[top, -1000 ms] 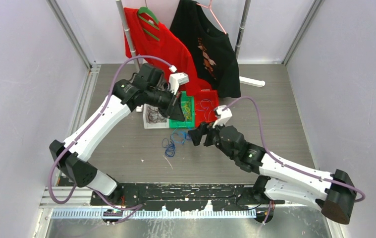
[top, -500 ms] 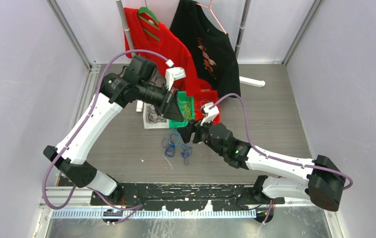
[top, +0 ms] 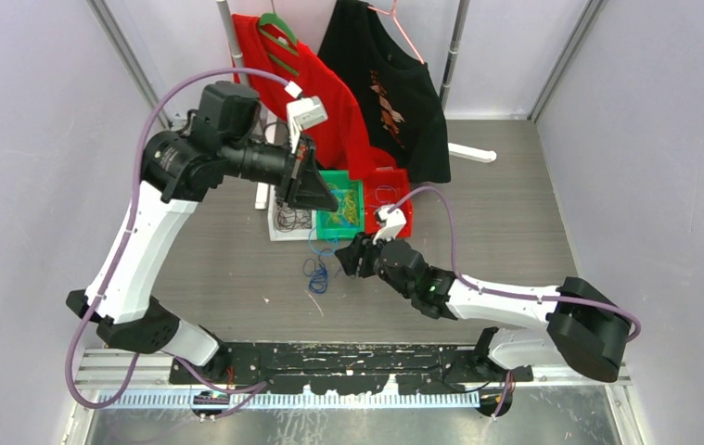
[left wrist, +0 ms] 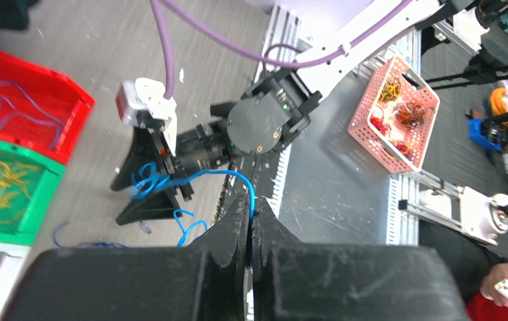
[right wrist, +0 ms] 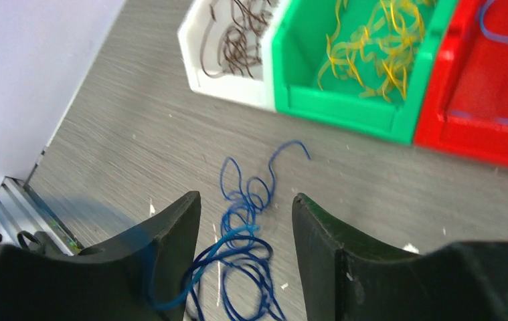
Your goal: Untangle the cables
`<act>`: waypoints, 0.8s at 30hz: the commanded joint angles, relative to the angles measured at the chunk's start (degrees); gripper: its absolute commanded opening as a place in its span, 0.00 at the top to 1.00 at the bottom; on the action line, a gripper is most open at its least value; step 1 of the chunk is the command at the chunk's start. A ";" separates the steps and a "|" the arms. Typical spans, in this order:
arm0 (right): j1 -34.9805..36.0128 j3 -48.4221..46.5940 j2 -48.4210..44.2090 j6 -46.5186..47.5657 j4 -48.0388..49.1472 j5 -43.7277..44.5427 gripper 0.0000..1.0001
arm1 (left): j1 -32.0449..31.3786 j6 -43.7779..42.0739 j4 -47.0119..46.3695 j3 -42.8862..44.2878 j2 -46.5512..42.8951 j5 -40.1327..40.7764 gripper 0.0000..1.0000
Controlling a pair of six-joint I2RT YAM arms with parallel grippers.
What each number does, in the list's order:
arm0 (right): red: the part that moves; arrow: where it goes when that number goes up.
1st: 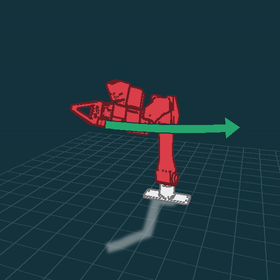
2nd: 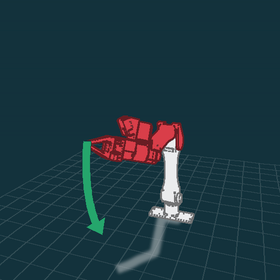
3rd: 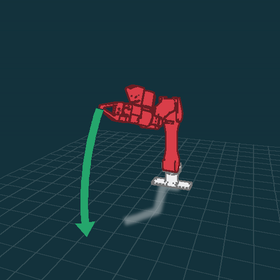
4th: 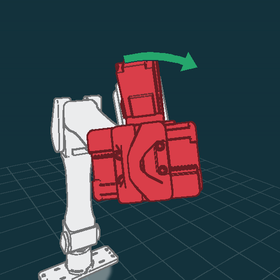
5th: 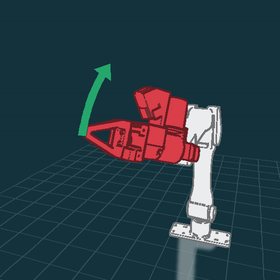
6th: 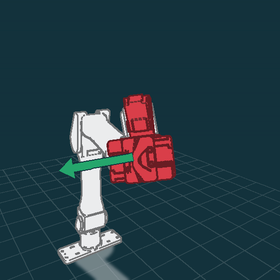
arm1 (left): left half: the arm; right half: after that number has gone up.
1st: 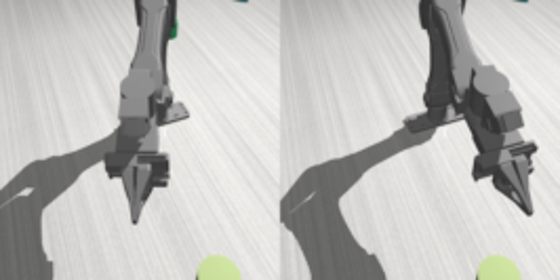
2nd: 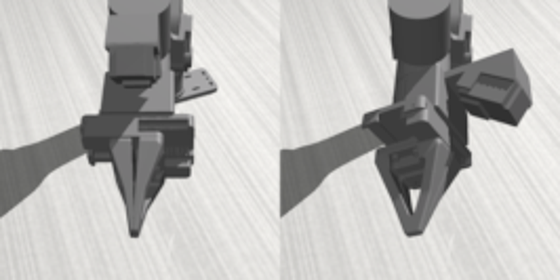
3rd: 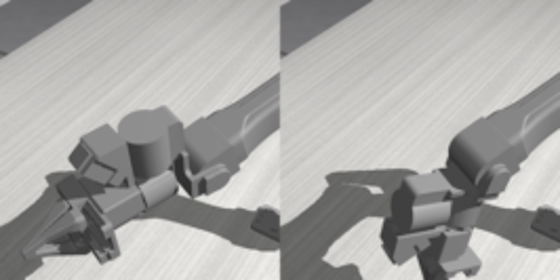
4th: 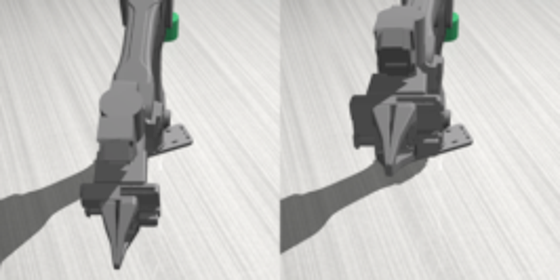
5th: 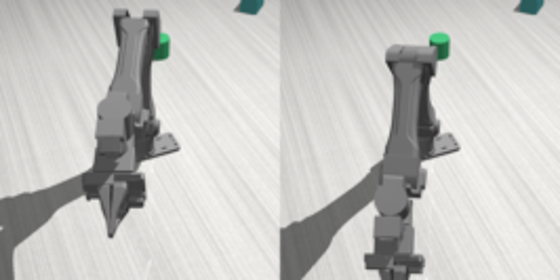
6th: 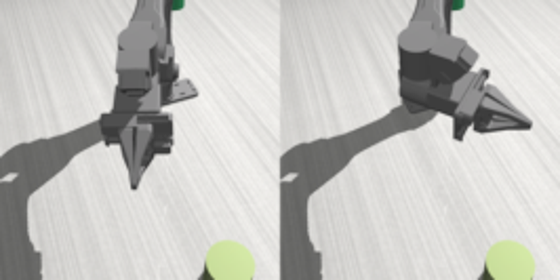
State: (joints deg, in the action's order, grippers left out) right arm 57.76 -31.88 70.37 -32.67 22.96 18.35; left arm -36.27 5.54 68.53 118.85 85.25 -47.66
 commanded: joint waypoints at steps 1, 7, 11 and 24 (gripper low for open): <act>0.27 2.75 0.31 -7.14 4.62 1.79 0.43 | -0.01 -0.57 -2.73 8.79 -1.75 0.68 1.00; 0.38 5.70 1.45 -13.79 4.22 1.40 0.43 | 0.15 -3.36 -5.59 18.08 -0.47 8.16 1.00; 0.47 7.71 1.35 -15.87 4.37 1.11 0.44 | 0.22 -3.52 -8.55 15.92 -1.43 10.62 1.00; 0.53 4.54 -19.39 -2.43 -11.35 6.93 0.31 | 0.09 -4.19 -7.57 13.68 -1.83 8.84 1.00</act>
State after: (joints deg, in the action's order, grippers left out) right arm 58.02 -22.04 56.86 -40.75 17.80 20.36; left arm -36.25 2.28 63.00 134.04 84.51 -38.44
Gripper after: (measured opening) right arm 0.684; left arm 0.012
